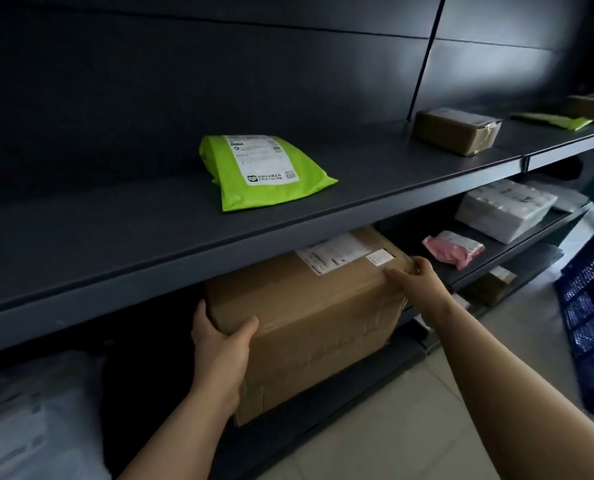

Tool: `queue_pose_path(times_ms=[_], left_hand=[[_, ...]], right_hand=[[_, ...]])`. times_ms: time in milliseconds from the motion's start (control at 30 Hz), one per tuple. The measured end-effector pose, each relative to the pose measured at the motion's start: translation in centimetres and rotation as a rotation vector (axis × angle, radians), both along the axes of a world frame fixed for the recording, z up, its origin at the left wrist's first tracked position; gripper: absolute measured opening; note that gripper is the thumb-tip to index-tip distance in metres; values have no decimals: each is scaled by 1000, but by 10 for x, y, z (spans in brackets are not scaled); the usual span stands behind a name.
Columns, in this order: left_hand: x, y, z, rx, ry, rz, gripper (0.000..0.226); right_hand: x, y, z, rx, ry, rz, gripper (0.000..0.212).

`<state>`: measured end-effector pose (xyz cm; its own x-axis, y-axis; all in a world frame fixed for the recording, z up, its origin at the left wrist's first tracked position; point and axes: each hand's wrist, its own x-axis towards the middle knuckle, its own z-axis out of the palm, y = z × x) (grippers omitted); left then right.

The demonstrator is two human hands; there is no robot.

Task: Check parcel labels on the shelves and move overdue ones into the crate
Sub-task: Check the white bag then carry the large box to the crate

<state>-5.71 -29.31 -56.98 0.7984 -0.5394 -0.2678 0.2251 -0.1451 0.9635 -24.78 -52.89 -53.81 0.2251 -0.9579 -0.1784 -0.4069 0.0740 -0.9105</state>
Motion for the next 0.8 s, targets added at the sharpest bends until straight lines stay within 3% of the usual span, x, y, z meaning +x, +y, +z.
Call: queue_pose_path(times_ms=[267, 633, 800], left_hand=[[-38, 62, 34, 220, -3, 51, 109], [-65, 81, 33, 406, -47, 55, 109], [-74, 66, 47, 448, 43, 333, 108]], right_hand=[[-48, 58, 8, 239, 153, 101, 86], [-81, 85, 3, 338, 127, 135, 74], [-83, 83, 5, 355, 204, 229, 72]])
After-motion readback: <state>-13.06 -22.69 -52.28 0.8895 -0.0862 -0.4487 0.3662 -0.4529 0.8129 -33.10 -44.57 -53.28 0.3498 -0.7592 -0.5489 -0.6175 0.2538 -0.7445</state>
